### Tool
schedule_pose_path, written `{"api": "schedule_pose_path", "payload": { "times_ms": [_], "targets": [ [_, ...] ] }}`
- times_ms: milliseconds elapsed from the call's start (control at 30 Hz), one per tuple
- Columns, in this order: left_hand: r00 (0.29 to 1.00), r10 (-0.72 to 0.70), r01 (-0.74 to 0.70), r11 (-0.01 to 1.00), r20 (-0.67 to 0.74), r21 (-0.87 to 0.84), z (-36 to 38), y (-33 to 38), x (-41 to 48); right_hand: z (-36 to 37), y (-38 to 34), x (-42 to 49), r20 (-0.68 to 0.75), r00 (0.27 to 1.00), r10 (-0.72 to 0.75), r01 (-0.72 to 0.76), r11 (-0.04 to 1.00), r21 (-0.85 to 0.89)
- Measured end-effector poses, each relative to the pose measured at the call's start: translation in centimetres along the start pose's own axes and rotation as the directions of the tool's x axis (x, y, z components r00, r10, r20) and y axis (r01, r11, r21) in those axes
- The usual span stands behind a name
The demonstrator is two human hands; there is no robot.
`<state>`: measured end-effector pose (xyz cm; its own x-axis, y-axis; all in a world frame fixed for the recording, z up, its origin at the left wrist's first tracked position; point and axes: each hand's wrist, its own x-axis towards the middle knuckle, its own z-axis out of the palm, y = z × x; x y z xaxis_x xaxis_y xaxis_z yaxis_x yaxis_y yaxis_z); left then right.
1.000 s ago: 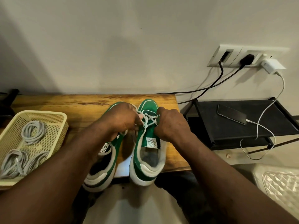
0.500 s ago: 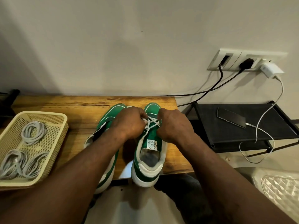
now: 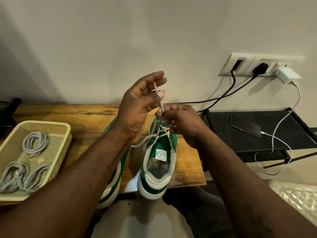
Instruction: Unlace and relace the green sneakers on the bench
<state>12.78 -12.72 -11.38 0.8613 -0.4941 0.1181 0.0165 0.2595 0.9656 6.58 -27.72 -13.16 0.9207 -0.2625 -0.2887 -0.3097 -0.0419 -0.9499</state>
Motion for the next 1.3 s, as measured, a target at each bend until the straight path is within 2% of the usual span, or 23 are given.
{"api": "schedule_pose_path", "payload": {
  "times_ms": [67,133,167,267,400,467,500,567,633,667,733,800,867,933,1000,1067,1167,1233,1267,1300],
  "targets": [
    [0.996,-0.033,0.023,0.992,-0.079,-0.125,-0.3,0.5,0.3,-0.4,0.1,0.1,-0.084,0.996,-0.026,0.021,0.998,-0.056],
    [0.994,0.006,-0.016,0.996,-0.105,-0.092,-0.8,0.9,0.5,-0.5,0.3,0.0,-0.109,0.991,-0.082,0.048,0.956,-0.289],
    [0.996,0.031,-0.037,0.997,-0.09,-0.072,-0.9,1.2,0.5,-0.5,0.6,0.0,-0.075,0.994,-0.078,0.048,0.937,-0.346],
    [0.998,0.061,-0.06,0.997,0.02,-0.041,-0.6,2.2,0.2,0.5,0.8,-0.3,0.031,0.999,-0.005,0.016,0.94,-0.341],
    [0.984,0.079,-0.093,0.992,0.159,0.087,0.2,2.5,-0.5,0.7,0.1,-0.4,0.204,0.979,-0.015,0.083,0.941,-0.329],
    [0.99,0.069,-0.076,0.995,0.123,0.06,0.1,2.3,-0.4,0.1,-0.4,-0.5,0.308,0.949,0.061,0.088,0.89,-0.447],
    [0.995,0.056,-0.06,0.997,0.088,0.05,-0.1,2.3,-0.3,-0.3,-0.6,-0.6,0.336,0.936,0.107,0.102,0.83,-0.548],
    [0.999,-0.014,0.011,0.998,0.035,0.058,-0.7,2.3,0.1,-0.8,-0.4,-0.5,0.266,0.959,0.101,0.105,0.744,-0.66],
    [0.989,-0.134,0.123,0.982,0.067,0.143,-1.2,2.2,0.3,-1.2,-0.3,-0.5,0.08,0.996,-0.042,0.081,0.802,-0.592],
    [0.977,-0.185,0.158,0.962,0.106,0.222,-1.3,2.2,0.2,-1.4,-0.4,-0.5,0.011,0.991,-0.133,0.119,0.843,-0.524],
    [0.948,-0.252,0.169,0.916,0.195,0.364,-1.0,2.4,-0.3,-1.7,-0.8,-0.5,0.031,0.959,-0.283,0.267,0.858,-0.439],
    [0.936,-0.257,0.15,0.909,0.239,0.389,-0.3,2.5,-0.6,-1.8,-0.9,-0.5,0.152,0.926,-0.345,0.377,0.852,-0.364],
    [0.968,-0.199,0.126,0.911,0.151,0.392,-0.3,2.5,-0.3,-1.9,-0.9,-0.4,0.22,0.92,-0.324,0.374,0.892,-0.254],
    [0.994,-0.11,0.11,0.894,-0.024,0.434,-1.1,2.2,0.4,-2.4,-0.9,-0.5,0.204,0.928,-0.313,0.345,0.928,-0.144],
    [0.987,-0.013,0.098,0.842,-0.162,0.531,-2.1,2.0,0.9,-3.1,-1.1,-0.6,0.138,0.927,-0.349,0.362,0.928,-0.086],
    [0.97,0.067,0.11,0.732,-0.232,0.672,-3.4,1.5,1.1,-3.8,-1.3,-0.7,0.071,0.919,-0.388,0.391,0.92,-0.037],
    [0.934,0.213,0.165,0.45,-0.285,0.878,-5.0,1.0,1.0,-4.0,-1.3,-0.5,-0.023,0.923,-0.384,0.383,0.923,-0.019],
    [0.951,0.165,0.207,0.286,-0.26,0.936,-4.9,1.1,0.9,-3.5,-1.1,-0.5,-0.035,0.93,-0.366,0.364,0.929,-0.061],
    [0.977,0.101,0.157,0.254,-0.187,0.954,-4.5,1.2,0.8,-3.2,-1.0,-0.5,-0.025,0.936,-0.351,0.348,0.933,-0.093],
    [0.997,0.039,0.055,0.267,-0.068,0.962,-3.8,1.1,0.6,-2.8,-0.9,-0.6,-0.016,0.943,-0.331,0.326,0.936,-0.131]
  ]
}}
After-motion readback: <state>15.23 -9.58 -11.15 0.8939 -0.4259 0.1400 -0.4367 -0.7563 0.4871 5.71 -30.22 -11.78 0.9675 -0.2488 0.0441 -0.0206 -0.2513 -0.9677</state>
